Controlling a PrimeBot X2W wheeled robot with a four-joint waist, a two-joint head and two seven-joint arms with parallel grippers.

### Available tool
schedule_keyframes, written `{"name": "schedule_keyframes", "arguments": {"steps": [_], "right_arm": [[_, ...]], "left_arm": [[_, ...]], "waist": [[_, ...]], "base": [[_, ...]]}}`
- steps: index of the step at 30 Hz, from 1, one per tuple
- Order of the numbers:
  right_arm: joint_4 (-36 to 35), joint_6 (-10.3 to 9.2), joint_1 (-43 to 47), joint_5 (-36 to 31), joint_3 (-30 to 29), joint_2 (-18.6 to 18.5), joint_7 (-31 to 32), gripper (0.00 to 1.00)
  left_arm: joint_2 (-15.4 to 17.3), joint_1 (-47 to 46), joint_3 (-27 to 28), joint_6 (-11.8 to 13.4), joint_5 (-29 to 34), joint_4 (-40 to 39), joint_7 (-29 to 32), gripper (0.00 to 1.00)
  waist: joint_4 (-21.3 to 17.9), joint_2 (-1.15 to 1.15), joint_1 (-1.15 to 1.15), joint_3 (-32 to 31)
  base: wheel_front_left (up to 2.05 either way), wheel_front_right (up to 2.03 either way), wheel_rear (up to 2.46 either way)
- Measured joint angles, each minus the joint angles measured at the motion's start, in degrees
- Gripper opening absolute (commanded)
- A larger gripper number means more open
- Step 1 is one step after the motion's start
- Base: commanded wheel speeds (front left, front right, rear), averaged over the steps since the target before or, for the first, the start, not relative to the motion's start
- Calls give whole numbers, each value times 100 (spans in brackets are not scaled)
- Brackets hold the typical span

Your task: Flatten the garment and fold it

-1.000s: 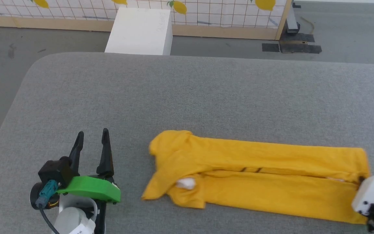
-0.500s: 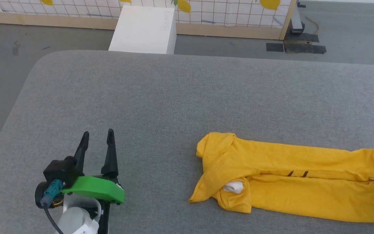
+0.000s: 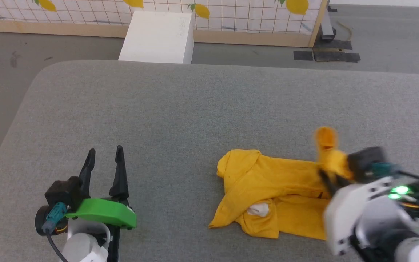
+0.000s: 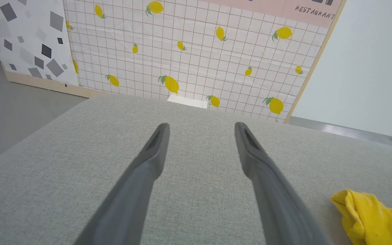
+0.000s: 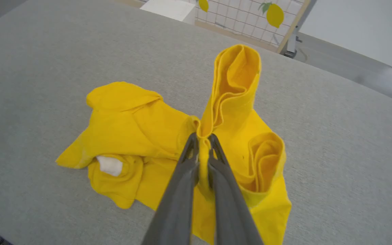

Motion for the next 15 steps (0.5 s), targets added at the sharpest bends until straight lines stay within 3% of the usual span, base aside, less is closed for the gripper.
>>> {"name": "schedule_keyframes", "arguments": {"steps": [6, 15], "right_arm": [[605, 0, -750, 102, 1405, 45, -94, 0], [2615, 0, -1814, 146, 2299, 330, -699, 0]], "left_arm": [[-2, -20, -43, 1, -11, -38, 0, 100], [-7, -147, -198, 18, -64, -57, 0, 100]], "waist": [[58, 0, 0, 138], [270, 0, 0, 428]], "base": [[0, 0, 0], [0, 0, 0]]}}
